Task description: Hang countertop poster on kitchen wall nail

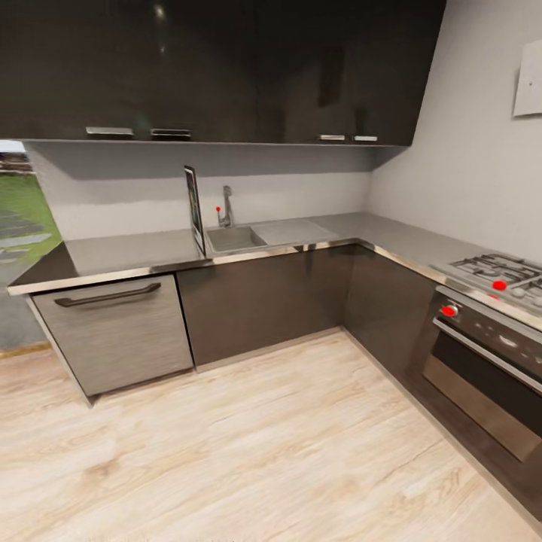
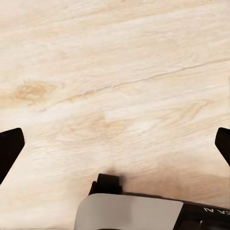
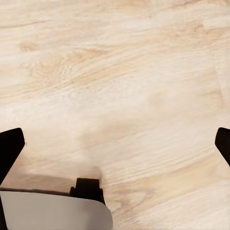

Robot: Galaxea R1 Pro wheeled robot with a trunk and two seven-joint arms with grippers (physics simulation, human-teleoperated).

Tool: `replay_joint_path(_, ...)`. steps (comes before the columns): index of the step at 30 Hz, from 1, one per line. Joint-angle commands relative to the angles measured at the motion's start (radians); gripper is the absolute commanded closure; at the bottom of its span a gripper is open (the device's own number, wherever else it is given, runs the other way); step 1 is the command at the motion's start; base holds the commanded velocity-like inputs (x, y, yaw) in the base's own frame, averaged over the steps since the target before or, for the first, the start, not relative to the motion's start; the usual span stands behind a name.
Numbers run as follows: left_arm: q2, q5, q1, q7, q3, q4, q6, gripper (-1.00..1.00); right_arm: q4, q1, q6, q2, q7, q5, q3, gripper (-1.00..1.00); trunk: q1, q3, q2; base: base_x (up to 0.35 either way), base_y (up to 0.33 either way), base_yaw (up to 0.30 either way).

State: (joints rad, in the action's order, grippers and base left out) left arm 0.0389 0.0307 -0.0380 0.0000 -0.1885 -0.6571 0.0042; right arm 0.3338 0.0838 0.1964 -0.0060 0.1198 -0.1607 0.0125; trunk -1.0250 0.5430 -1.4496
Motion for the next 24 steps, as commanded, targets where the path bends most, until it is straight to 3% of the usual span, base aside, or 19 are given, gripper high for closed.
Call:
replay_joint_path(1, 0.001, 0.003, 0.000, 0.000, -0.003, -0.002, 0.000, -1.00, -0.001, 0.001, 0.001, 0.000, 0.006, -0.010, 0.001, -1.00, 0.000, 0.001, 0.000, 0.000, -0.002, 0.293)
replay_joint_path(8, 0.001, 0.003, 0.000, 0.000, -0.003, -0.002, 0.001, -1.00, 0.000, 0.001, -0.002, -0.001, 0.003, -0.010, 0.001, -1.00, 0.000, 0.002, 0.000, 0.063, -0.051, 0.259)
replay_joint_path(14, 0.001, 0.003, 0.000, 0.000, -0.003, -0.002, 0.002, -1.00, -0.001, 0.001, -0.003, -0.002, 0.001, -0.010, 0.001, -1.00, 0.000, 0.003, 0.000, 0.219, -0.199, 0.126)
replay_joint_path(24, 0.001, 0.003, 0.000, 0.001, -0.003, -0.002, 0.001, -1.00, 0.000, 0.001, -0.001, -0.002, 0.004, -0.010, 0.001, -1.00, 0.000, 0.008, 0.000, 0.200, -0.192, 0.248)
